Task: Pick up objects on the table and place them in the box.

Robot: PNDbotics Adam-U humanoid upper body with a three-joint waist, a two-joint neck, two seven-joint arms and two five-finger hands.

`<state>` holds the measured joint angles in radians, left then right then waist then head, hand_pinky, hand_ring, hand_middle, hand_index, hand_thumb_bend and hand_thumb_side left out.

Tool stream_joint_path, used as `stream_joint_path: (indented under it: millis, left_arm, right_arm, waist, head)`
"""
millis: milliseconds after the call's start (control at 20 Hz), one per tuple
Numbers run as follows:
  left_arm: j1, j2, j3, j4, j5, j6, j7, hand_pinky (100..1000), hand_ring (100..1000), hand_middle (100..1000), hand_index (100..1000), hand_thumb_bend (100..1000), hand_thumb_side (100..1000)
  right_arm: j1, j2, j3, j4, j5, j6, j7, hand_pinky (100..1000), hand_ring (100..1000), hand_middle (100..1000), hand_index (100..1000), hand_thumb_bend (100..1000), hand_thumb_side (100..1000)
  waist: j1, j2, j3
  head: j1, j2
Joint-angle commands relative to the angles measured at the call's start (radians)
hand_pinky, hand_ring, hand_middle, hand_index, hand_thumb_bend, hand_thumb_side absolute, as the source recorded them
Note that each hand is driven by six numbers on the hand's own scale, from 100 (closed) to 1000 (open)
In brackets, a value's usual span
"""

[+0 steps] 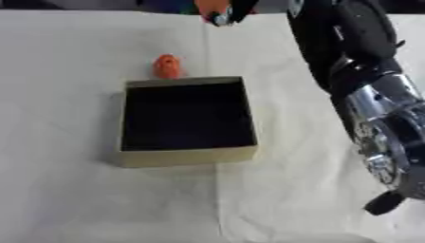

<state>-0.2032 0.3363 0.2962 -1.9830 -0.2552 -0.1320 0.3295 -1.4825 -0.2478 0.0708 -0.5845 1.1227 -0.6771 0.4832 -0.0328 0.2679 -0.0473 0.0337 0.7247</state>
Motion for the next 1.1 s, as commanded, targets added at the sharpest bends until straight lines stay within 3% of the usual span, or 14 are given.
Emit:
stream_joint_path:
  millis: [50,200,500,1100]
  left_arm:
    - [-0.007,0.034,0.01,-0.017,0.0,0.001,0.005,768,554,642,768,100,832]
    - [-0.007,0.038,0.009,-0.017,0.001,0.001,0.004,767,554,642,768,100,832]
    - [-0.006,0.046,0.001,-0.017,0.006,0.001,-0.002,767,555,642,768,100,830]
    - [-0.003,0.052,-0.009,-0.017,0.017,-0.001,-0.012,766,557,643,767,100,828]
  right_arm:
    - [0.011,-0.065,0.062,-0.108,-0.084,-0.105,0.056,727,728,559,636,100,412]
    - [0.05,-0.09,0.116,-0.167,-0.155,-0.131,0.069,719,719,560,638,100,392]
    - [0.113,-0.106,0.199,-0.241,-0.304,-0.149,0.114,710,696,555,635,100,467]
    - [0.19,-0.062,0.282,-0.266,-0.497,-0.13,0.236,698,669,547,632,100,530]
  waist:
    - [0.003,-0.027,-0.007]
    - [0.002,-0.033,-0.021]
    - [0.0,-0.048,-0.04]
    - [-0.005,-0.075,-0.05]
  head:
    - [0.016,0.011]
    - [0.025,0.015]
    - [0.035,0.028]
    - [0.036,0.045]
